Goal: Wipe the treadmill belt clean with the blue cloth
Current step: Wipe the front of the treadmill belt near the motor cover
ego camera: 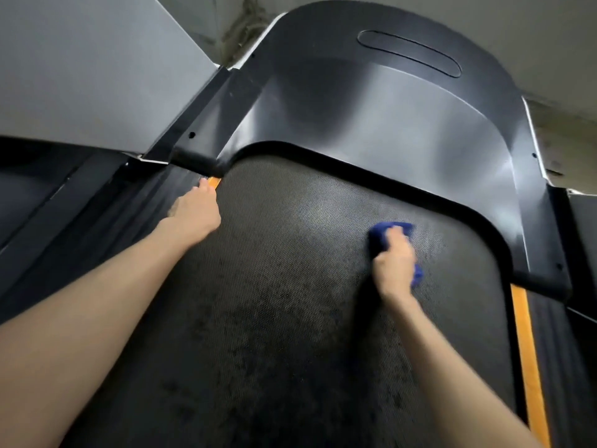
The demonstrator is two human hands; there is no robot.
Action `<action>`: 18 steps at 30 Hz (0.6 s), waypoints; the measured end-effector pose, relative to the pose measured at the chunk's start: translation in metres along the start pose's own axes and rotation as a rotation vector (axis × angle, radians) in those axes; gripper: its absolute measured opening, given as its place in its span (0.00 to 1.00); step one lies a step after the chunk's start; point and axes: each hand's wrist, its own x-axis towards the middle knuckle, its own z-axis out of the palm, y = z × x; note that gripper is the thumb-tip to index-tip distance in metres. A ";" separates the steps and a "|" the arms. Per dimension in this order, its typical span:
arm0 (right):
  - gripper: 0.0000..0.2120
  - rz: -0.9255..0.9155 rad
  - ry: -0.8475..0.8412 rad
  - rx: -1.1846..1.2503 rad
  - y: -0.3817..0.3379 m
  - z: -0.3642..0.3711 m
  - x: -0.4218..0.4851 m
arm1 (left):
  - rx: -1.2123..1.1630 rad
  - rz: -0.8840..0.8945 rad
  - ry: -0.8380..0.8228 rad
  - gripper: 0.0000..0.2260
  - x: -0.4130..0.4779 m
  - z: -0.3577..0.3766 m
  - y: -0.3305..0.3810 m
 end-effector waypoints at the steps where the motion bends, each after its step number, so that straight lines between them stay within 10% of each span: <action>1: 0.25 -0.182 -0.064 0.019 -0.013 0.015 -0.024 | -0.006 -0.014 0.007 0.27 -0.001 -0.001 0.001; 5: 0.30 -0.949 -0.390 -0.121 -0.008 0.022 -0.063 | -0.027 -0.023 0.011 0.25 -0.007 -0.002 0.002; 11: 0.18 -0.208 -0.103 -0.055 -0.008 -0.012 0.001 | -0.014 0.026 -0.005 0.26 -0.005 -0.003 -0.002; 16: 0.25 -1.126 -0.499 -0.107 -0.014 0.004 -0.088 | -0.010 0.039 -0.016 0.27 -0.007 -0.004 -0.002; 18: 0.27 -1.071 -0.384 -0.172 -0.003 0.005 -0.044 | 0.020 0.049 -0.031 0.27 -0.006 -0.005 -0.003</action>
